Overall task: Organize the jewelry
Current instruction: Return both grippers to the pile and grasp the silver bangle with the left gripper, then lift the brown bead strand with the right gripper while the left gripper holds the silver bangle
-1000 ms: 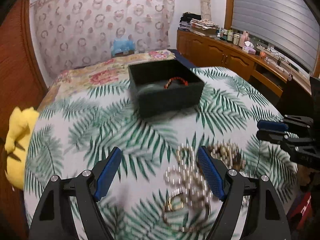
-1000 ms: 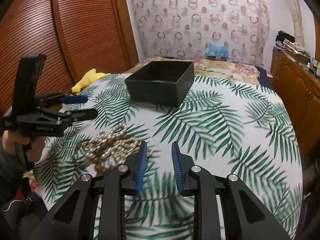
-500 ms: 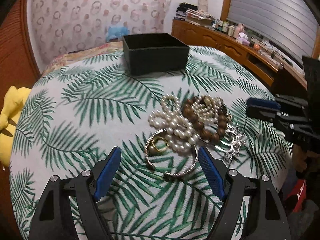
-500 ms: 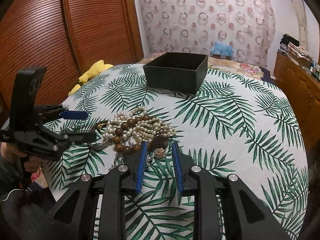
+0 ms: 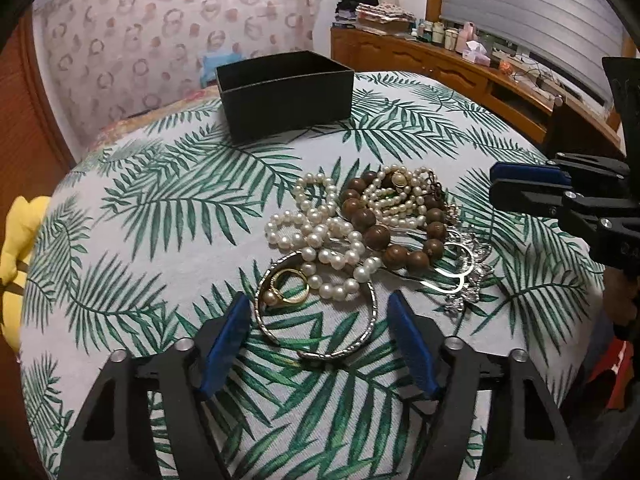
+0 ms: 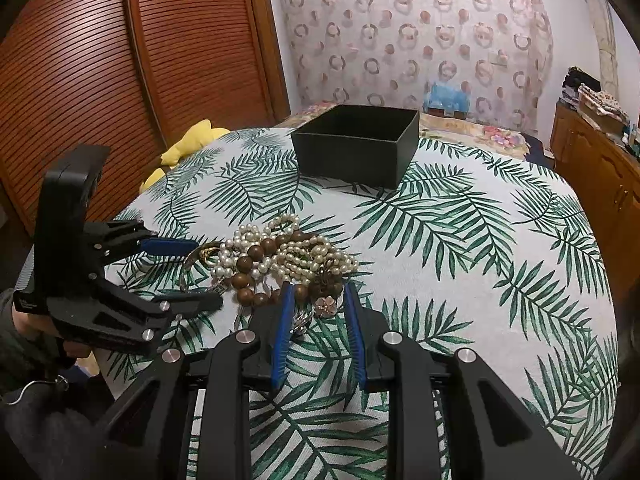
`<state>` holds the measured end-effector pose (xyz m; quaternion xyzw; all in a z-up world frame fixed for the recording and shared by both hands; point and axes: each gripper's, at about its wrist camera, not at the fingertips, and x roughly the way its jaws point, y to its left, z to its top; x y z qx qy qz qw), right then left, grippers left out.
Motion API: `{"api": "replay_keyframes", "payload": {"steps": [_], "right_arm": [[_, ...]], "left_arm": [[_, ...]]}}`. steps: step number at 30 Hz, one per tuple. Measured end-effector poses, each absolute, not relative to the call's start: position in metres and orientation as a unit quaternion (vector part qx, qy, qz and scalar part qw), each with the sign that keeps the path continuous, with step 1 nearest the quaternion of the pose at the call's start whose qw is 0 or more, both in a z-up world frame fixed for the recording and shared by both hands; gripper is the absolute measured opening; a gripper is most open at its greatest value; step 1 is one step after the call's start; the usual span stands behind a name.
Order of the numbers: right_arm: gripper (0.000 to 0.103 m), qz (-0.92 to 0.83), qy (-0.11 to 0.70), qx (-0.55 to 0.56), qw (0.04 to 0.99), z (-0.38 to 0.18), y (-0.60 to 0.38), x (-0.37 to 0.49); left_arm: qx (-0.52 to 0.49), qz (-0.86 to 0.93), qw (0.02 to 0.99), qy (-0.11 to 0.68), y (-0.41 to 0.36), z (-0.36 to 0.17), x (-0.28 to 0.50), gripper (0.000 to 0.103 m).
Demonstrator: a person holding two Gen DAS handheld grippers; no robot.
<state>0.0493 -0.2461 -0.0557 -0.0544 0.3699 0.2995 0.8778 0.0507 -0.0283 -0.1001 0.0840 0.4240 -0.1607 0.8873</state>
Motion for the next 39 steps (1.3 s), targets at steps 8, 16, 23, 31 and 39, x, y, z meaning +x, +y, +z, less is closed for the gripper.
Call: {"api": "replay_keyframes", "payload": {"steps": [8, 16, 23, 31, 39], "right_arm": [[0.028, 0.307, 0.376, -0.058, 0.872, -0.060, -0.239, 0.050], [0.028, 0.333, 0.376, -0.071, 0.862, -0.058, -0.219, 0.049], [0.028, 0.365, 0.378, -0.098, 0.845, -0.057, -0.185, 0.054], [0.028, 0.362, 0.407, -0.141, 0.827, -0.076, -0.159, 0.065], [0.015, 0.362, 0.396, -0.148, 0.831, -0.070, -0.164, 0.067]], "left_arm": [[0.065, -0.161, 0.900, 0.400, -0.015, -0.090, 0.040, 0.057], [0.045, -0.146, 0.912, 0.380, 0.003, -0.072, 0.033, 0.057], [0.036, -0.138, 0.916, 0.374, 0.011, -0.068, 0.034, 0.057], [0.026, -0.138, 0.916, 0.376, 0.014, -0.072, 0.035, 0.057], [0.025, -0.146, 0.915, 0.376, 0.010, -0.074, 0.034, 0.057]]}}
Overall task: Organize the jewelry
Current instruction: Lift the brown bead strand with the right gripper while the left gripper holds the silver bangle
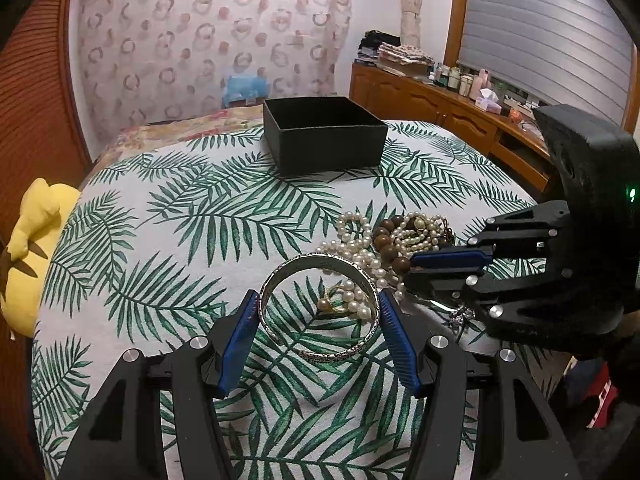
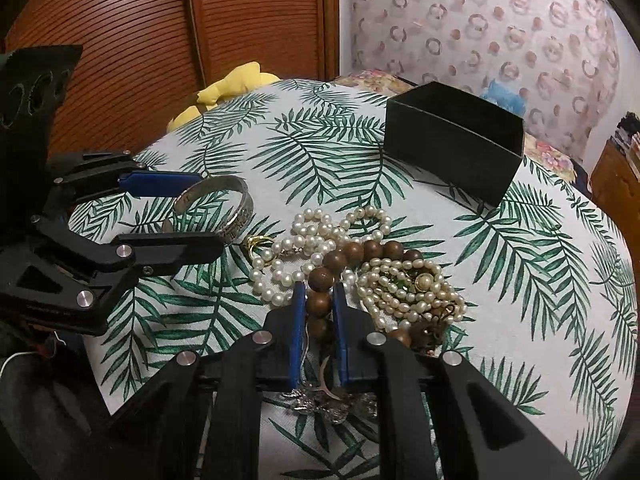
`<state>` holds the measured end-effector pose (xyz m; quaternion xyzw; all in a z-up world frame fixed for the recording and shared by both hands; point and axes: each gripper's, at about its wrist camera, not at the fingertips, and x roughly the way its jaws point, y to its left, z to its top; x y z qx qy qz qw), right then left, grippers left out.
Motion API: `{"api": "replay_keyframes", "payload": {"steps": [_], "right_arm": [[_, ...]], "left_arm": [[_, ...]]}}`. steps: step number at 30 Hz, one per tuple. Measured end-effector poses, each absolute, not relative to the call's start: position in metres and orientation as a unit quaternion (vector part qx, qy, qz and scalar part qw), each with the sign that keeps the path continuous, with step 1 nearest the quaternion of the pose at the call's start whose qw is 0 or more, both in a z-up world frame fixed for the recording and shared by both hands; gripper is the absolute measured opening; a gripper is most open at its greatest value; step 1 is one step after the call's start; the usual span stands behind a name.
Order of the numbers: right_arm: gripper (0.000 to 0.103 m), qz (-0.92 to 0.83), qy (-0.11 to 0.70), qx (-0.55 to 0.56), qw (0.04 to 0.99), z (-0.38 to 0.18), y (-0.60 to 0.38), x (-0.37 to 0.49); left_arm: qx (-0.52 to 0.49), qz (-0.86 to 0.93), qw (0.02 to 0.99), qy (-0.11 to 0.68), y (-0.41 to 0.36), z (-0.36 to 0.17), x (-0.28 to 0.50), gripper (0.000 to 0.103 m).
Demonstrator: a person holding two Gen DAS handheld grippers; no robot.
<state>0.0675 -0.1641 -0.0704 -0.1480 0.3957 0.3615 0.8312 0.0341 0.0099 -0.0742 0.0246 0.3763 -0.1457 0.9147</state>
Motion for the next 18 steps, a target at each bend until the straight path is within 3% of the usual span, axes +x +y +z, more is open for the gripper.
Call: {"api": "replay_keyframes", "payload": {"steps": [18], "right_arm": [[0.015, 0.333, 0.308, -0.119, 0.883, 0.021, -0.217, 0.087]], "left_arm": [[0.015, -0.146, 0.924, 0.354, 0.009, -0.055, 0.054, 0.057]]}}
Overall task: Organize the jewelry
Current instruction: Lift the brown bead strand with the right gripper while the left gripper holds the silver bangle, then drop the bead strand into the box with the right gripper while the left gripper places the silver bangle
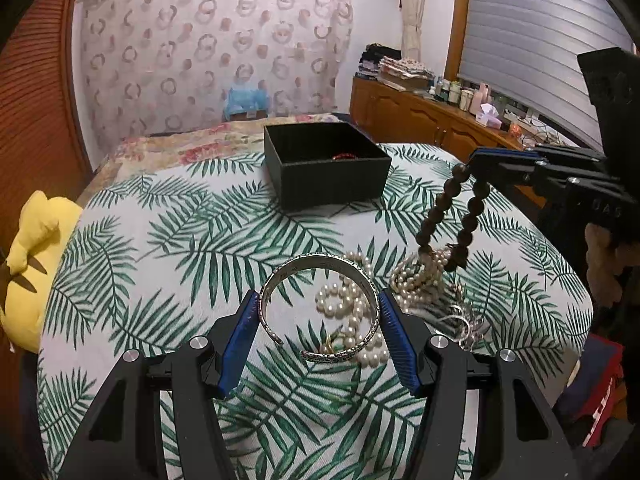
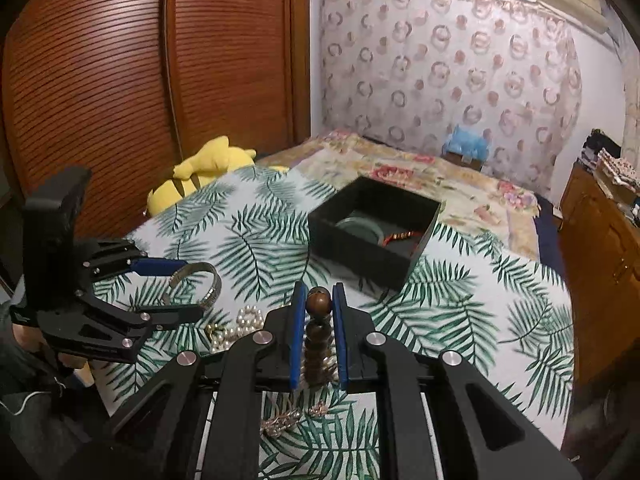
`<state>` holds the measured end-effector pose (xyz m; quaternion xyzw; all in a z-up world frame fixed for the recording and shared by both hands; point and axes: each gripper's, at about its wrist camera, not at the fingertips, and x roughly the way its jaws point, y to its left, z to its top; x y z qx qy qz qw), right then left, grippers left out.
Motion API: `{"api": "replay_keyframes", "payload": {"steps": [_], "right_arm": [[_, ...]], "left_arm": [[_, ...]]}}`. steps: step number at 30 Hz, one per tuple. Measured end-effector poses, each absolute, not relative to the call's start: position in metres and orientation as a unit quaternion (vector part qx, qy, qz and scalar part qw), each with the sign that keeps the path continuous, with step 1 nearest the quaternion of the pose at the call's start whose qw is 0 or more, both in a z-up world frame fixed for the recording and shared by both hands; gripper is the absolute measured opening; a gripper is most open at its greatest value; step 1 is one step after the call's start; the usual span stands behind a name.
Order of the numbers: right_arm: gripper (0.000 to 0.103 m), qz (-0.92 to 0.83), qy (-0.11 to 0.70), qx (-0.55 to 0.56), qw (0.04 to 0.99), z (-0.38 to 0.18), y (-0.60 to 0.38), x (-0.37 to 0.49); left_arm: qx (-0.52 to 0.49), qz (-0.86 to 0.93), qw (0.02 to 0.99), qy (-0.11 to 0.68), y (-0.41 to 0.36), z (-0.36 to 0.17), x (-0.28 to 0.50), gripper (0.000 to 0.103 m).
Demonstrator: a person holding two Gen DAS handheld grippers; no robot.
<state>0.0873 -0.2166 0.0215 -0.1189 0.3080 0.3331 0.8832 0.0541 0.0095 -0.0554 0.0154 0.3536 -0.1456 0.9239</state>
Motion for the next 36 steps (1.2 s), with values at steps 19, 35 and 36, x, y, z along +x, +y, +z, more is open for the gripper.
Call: {"api": "replay_keyframes", "payload": {"steps": [19, 35, 36], "right_arm": [[0.015, 0.331, 0.253, -0.128, 0.900, 0.081, -0.216, 0.087], [0.015, 0.305, 0.272, -0.124, 0.904, 0.073, -0.212, 0.154], [0.015, 0.302, 0.274, -0.123, 0.905, 0.072, -0.210, 0.161]], "left_arm": [[0.012, -0.143, 0.927, 0.346, 0.011, -0.050, 0.058, 0.057], [0.034, -0.141, 0.931, 0.335, 0.000, -0.037, 0.101, 0.057], [0.035, -0.141, 0.931, 0.334, -0.001, -0.036, 0.104, 0.057]]}}
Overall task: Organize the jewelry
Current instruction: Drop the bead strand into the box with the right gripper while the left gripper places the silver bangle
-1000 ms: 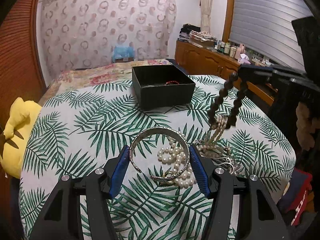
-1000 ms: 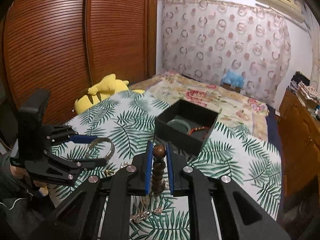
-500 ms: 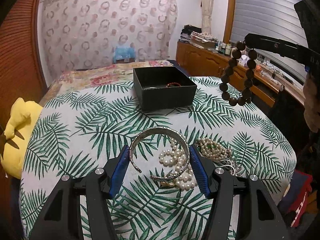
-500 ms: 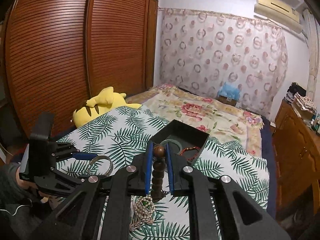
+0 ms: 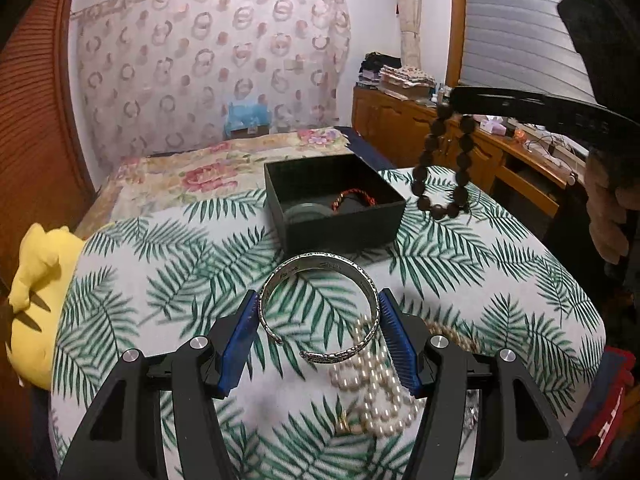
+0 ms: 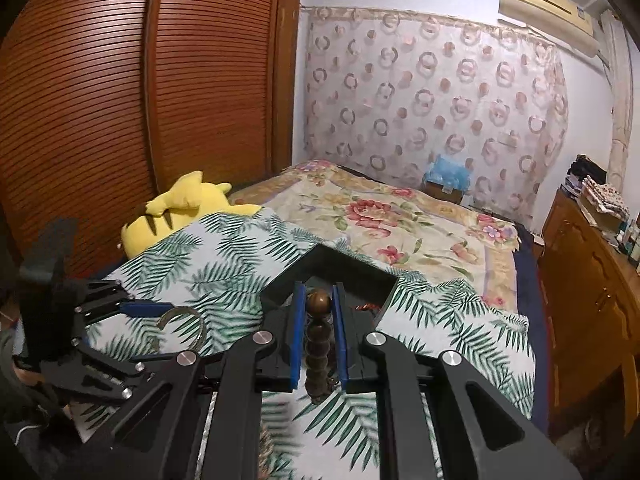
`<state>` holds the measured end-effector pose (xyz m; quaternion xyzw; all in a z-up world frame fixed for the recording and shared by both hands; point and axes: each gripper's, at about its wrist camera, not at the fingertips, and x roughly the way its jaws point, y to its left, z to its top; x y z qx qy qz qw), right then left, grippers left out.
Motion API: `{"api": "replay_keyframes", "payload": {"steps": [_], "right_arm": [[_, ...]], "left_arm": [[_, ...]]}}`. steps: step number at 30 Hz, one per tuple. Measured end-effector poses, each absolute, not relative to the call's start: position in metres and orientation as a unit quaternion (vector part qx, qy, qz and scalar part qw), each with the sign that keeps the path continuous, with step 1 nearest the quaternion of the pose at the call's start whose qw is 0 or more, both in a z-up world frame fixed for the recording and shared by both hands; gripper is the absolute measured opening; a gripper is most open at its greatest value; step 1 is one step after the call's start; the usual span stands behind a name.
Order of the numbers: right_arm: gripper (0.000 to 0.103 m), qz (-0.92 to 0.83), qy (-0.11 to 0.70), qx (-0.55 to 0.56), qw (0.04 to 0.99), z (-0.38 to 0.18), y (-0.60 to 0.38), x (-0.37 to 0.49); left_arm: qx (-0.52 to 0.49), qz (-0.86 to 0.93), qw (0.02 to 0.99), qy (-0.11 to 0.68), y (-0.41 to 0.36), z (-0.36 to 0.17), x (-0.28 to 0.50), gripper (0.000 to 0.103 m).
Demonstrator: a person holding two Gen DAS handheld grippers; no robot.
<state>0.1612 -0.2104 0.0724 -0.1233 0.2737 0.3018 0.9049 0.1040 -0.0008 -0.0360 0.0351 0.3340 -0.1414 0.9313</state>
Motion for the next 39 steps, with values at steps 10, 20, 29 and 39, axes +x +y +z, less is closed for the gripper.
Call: {"api": "replay_keyframes", "payload": {"steps": [10, 20, 29, 39], "right_arm": [[0.015, 0.283, 0.296, -0.122, 0.904, 0.055, -0.188, 0.223], [0.016, 0.278, 0.338, -0.055, 0.898, 0.019, -0.198, 0.263], [0.028, 0.278, 0.341, -0.024, 0.898, 0.012, -0.229, 0.267], [0.029, 0.270, 0.347, -0.046, 0.897, -0.006, -0.263, 0.234]], "left_arm": [[0.047, -0.139, 0.932, 0.331, -0.008, -0.021, 0.147, 0.057], [0.049, -0.130, 0.933, 0.333, -0.020, -0.016, 0.188, 0.057], [0.065, -0.128, 0.927, 0.345, -0.035, -0.019, 0.217, 0.057], [0.087, -0.112, 0.917, 0.372, -0.055, -0.031, 0.255, 0.057]]}}
